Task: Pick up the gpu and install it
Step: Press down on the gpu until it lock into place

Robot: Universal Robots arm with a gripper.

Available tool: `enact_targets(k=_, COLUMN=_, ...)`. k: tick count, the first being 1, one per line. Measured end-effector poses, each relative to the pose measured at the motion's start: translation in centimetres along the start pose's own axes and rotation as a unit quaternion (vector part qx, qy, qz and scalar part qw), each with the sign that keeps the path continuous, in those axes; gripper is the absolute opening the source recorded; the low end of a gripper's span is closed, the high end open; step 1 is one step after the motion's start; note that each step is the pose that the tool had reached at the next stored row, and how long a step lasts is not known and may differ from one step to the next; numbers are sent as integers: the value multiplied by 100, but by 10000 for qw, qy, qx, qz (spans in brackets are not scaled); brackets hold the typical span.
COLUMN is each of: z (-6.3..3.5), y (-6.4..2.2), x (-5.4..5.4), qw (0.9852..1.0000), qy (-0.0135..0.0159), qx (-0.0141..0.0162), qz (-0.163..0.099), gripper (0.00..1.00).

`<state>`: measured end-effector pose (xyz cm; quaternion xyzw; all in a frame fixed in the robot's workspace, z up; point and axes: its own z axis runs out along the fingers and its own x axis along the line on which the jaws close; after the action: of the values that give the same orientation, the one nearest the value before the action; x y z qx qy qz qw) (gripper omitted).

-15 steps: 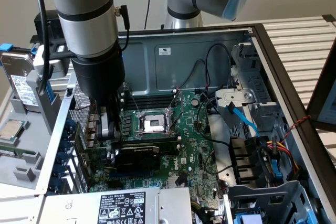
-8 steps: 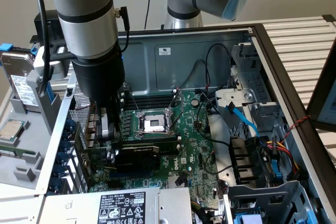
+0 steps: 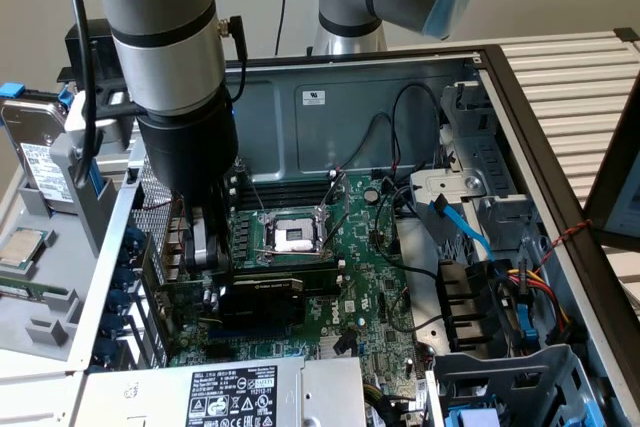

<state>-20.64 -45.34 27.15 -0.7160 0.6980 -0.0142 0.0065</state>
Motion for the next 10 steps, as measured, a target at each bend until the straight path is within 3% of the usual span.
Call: enact_targets(k=10, z=2, y=12, x=-1, qw=10000, qy=-1, qx=0, qz=0, gripper=11)
